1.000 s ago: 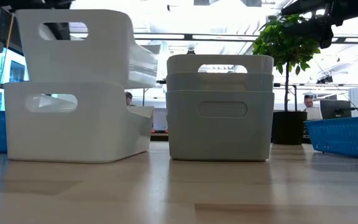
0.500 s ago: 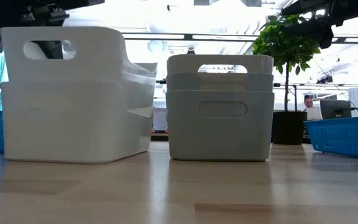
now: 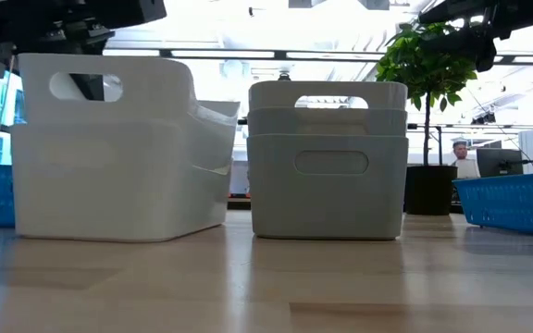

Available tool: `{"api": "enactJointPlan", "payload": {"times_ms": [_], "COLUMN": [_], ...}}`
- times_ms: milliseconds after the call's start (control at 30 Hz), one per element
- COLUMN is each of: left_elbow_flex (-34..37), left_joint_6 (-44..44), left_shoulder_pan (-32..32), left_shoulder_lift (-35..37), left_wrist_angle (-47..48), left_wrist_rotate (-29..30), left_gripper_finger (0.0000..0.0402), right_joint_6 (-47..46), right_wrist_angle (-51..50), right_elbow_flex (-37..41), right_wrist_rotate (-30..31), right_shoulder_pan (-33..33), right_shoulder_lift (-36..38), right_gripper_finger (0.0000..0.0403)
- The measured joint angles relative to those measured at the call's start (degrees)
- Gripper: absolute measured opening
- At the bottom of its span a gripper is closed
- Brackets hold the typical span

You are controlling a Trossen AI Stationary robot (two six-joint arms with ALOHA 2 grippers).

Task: Stack baskets by color
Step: Stack the top middle white bin on top of the other middle white bin, then stack the bottom white bin on top of the other top white bin

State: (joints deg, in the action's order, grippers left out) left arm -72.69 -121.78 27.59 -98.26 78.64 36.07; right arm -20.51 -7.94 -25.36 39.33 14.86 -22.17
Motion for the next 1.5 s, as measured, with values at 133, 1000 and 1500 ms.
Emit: {"api": "enactJointPlan", "payload": {"times_ms": [133, 1000, 1500], "left_elbow_flex": [0.00, -8.60, -4.48], "left_joint_6": [1.01, 33.94, 67.18], "left_shoulder_pan": [0.07, -8.27, -11.89], "left_shoulder_lift": [0.00, 2.92, 34.42], "left_wrist_angle": [0.01, 3.31, -12.97], "left_wrist_rotate": [1.14, 5.30, 17.18], "left_gripper_finger": [0.0005, 0.0256, 0.0257], "right_joint_6": [0.07, 1.30, 5.64], "right_wrist_angle": [0.00, 0.02, 1.96], "right_elbow_flex": [0.00, 0.00, 0.00], "right_wrist_rotate": [-0.09, -0.21, -2.95], "right_shoulder_pan": [-0.01, -0.01, -0.01], "right_shoulder_lift": [0.00, 0.02, 0.02], "right_gripper_finger": [0.0240, 0.0240, 0.0240]}}
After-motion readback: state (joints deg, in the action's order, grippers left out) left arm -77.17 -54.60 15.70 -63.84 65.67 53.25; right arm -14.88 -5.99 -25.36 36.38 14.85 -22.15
